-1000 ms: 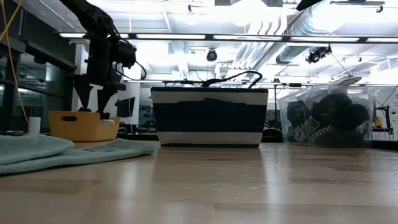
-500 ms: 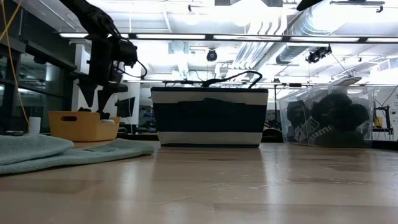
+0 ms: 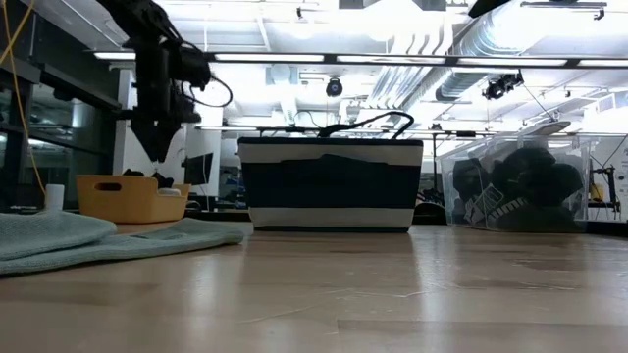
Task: Pick & Place Cloths
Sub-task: Put the black sock into the yellow bin, then put the gray sock into the yellow bin
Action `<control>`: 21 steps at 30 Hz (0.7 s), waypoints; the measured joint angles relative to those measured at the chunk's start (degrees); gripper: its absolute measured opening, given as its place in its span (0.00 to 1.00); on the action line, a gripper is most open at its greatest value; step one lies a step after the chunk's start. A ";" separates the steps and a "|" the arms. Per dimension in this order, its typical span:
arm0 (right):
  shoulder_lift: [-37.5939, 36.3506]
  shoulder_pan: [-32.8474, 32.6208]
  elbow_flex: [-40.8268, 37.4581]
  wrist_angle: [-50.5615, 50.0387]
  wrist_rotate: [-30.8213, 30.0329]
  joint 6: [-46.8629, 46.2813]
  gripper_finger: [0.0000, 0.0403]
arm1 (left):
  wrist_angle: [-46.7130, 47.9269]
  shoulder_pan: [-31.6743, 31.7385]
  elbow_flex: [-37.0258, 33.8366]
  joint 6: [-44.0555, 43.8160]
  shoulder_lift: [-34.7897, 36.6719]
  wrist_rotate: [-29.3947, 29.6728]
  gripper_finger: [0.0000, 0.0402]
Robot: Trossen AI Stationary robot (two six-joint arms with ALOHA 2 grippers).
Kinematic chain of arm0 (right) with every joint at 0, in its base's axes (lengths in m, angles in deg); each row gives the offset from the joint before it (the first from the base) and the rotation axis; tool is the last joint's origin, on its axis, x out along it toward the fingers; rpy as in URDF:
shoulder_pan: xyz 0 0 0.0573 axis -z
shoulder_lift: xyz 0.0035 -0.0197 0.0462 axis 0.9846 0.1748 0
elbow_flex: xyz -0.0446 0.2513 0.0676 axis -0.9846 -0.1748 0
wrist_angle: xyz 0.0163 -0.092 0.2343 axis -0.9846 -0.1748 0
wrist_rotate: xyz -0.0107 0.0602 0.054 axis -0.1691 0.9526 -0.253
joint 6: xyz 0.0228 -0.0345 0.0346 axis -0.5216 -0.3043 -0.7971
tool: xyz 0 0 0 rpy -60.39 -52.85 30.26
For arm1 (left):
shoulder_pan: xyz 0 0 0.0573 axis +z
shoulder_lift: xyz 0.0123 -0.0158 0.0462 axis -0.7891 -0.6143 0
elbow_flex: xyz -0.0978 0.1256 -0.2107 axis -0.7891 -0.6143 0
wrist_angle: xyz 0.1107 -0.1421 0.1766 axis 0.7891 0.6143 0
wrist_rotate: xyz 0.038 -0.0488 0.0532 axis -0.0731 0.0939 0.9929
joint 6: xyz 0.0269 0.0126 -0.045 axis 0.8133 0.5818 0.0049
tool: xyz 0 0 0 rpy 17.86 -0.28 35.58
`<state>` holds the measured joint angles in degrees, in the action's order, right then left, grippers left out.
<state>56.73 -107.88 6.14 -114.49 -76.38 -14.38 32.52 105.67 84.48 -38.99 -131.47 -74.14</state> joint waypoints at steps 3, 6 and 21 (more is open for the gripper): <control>0.00 0.00 0.01 -0.41 0.01 0.01 0.53 | 0.95 -1.77 0.00 2.55 2.16 -4.66 0.18; 0.00 0.00 -0.01 -1.19 0.01 0.01 0.53 | 1.96 -4.50 -0.02 6.61 4.65 -11.03 0.14; 0.00 -0.01 0.00 -1.46 0.27 3.01 0.53 | 5.11 -32.74 -0.02 8.70 7.47 -26.78 0.10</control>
<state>56.73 -107.88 6.14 -115.95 -76.11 -11.36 37.63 72.93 84.46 -30.30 -124.00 -100.92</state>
